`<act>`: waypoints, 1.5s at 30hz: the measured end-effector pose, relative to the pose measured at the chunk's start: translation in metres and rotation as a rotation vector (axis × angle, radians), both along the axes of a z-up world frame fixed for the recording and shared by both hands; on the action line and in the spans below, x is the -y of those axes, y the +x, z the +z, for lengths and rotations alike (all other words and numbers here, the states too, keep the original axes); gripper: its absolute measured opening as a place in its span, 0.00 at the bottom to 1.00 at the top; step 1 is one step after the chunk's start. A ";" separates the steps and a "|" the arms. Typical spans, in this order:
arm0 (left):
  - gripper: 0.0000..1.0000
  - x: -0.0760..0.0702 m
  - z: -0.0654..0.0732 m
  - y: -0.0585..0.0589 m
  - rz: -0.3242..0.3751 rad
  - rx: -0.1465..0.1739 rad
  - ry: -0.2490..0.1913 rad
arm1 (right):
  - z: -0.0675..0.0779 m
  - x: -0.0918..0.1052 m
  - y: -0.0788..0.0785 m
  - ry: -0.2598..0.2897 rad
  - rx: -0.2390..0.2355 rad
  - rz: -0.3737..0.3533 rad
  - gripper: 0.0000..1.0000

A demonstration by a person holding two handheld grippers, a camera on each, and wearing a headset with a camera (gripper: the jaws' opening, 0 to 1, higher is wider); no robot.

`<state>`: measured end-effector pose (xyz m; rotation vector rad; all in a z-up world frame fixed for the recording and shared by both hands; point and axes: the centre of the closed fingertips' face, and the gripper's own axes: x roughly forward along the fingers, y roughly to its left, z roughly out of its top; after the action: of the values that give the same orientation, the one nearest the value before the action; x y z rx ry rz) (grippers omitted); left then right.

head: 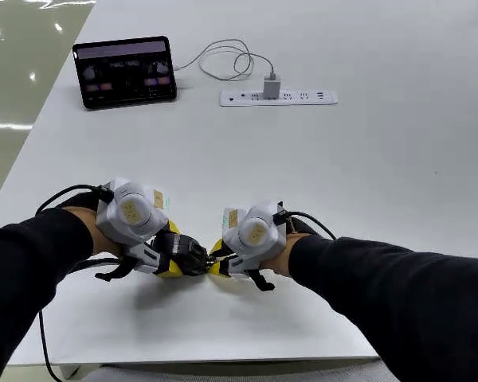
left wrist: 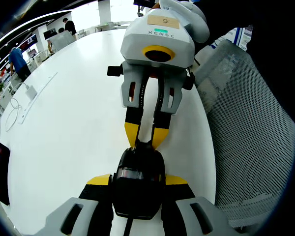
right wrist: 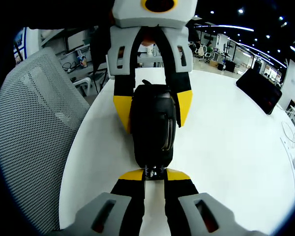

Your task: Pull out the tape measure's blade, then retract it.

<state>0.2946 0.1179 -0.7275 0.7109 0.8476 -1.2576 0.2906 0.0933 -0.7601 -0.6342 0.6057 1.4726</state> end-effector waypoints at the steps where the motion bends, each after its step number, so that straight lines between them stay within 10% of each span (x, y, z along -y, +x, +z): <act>1: 0.33 0.000 0.000 0.000 0.001 -0.001 -0.001 | 0.000 0.000 0.000 0.000 -0.006 -0.001 0.09; 45: 0.34 0.000 0.000 0.000 0.044 -0.007 -0.029 | 0.002 0.006 0.000 0.009 -0.061 -0.031 0.10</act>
<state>0.2946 0.1176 -0.7278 0.6622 0.8445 -1.2316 0.2906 0.0876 -0.7586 -0.5723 0.6536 1.4690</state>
